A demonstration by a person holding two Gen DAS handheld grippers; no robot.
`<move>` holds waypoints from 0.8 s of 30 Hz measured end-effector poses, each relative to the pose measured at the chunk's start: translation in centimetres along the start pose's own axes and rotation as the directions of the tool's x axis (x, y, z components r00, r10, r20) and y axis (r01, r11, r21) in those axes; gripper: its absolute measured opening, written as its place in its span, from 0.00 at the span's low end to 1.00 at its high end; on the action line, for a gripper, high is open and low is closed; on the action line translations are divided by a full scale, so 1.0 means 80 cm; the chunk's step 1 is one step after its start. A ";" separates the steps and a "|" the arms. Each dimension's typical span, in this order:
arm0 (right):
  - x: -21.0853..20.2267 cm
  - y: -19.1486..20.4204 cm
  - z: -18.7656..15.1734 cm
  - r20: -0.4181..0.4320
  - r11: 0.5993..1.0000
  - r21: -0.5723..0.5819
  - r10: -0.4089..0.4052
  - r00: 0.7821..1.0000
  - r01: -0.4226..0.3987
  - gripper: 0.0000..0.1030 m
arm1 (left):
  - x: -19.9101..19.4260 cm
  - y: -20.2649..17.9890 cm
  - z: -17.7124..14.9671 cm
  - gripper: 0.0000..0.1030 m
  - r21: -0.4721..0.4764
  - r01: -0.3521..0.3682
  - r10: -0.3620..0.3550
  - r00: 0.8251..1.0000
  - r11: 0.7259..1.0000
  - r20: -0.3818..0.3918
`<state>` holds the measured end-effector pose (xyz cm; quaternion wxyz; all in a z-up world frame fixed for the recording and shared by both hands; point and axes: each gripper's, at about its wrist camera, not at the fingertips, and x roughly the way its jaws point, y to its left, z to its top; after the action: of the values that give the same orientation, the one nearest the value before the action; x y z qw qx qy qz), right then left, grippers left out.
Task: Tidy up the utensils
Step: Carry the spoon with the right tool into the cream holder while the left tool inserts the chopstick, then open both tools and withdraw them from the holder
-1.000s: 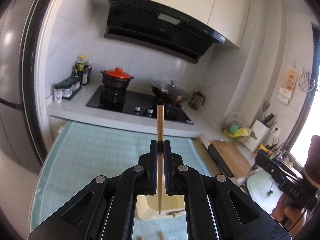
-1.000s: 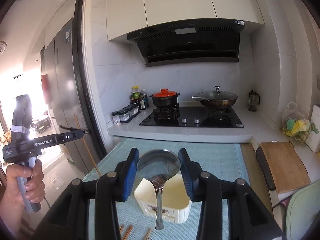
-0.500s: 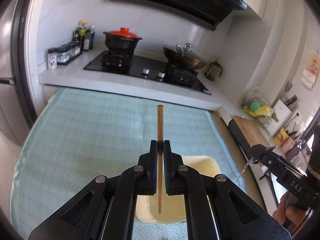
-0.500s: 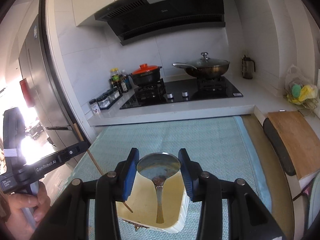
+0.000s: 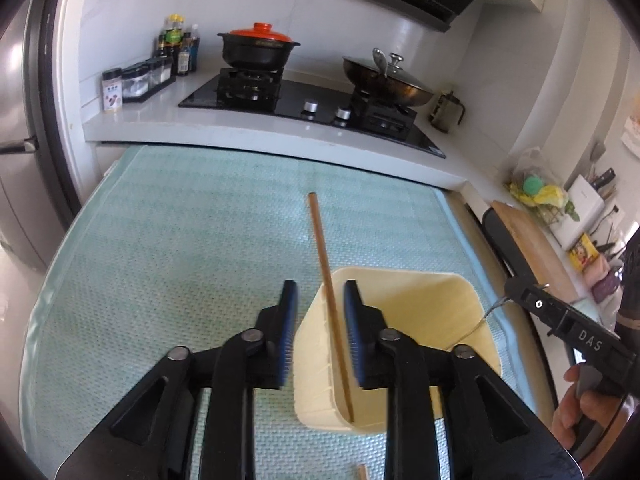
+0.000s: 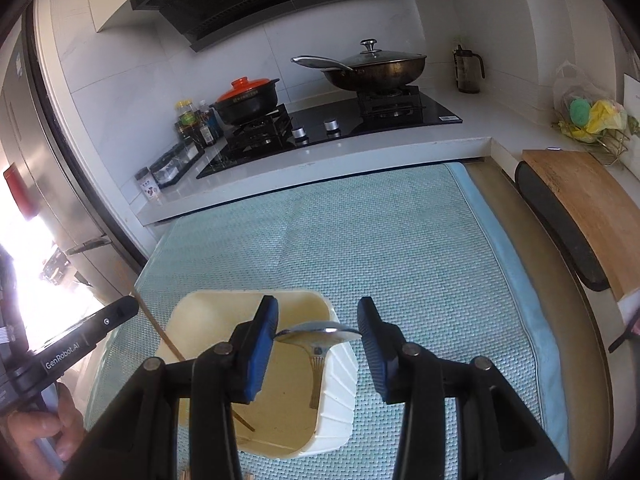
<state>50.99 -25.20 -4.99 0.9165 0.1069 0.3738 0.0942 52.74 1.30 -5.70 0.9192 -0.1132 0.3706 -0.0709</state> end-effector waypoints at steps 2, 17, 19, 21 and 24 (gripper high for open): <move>-0.007 -0.006 0.000 0.011 1.000 0.025 -0.002 1.000 0.001 0.55 | -0.014 0.008 -0.006 0.50 -0.011 -0.013 0.013 1.000 1.000 0.018; -0.261 -0.002 -0.138 0.246 0.981 -0.177 -0.030 0.969 0.076 0.64 | -0.232 0.099 -0.183 0.96 -0.042 -0.156 0.161 0.966 0.987 0.202; -0.292 0.000 -0.172 0.305 0.972 -0.192 -0.075 0.949 0.139 0.66 | -0.243 0.104 -0.212 0.96 -0.059 -0.189 0.197 0.961 0.980 0.196; -0.312 0.000 -0.209 0.337 0.963 -0.196 -0.112 0.935 0.186 0.67 | -0.249 0.108 -0.238 0.96 -0.065 -0.166 0.175 0.970 0.984 0.170; -0.322 -0.002 -0.258 0.323 0.963 -0.178 -0.137 0.936 0.203 0.68 | -0.255 0.106 -0.273 0.96 -0.072 -0.139 0.148 0.978 0.988 0.146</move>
<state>18.32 -29.30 -2.33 0.9743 -0.0093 0.2224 0.0352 23.29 10.48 -9.65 0.9433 -0.1193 0.3093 0.0158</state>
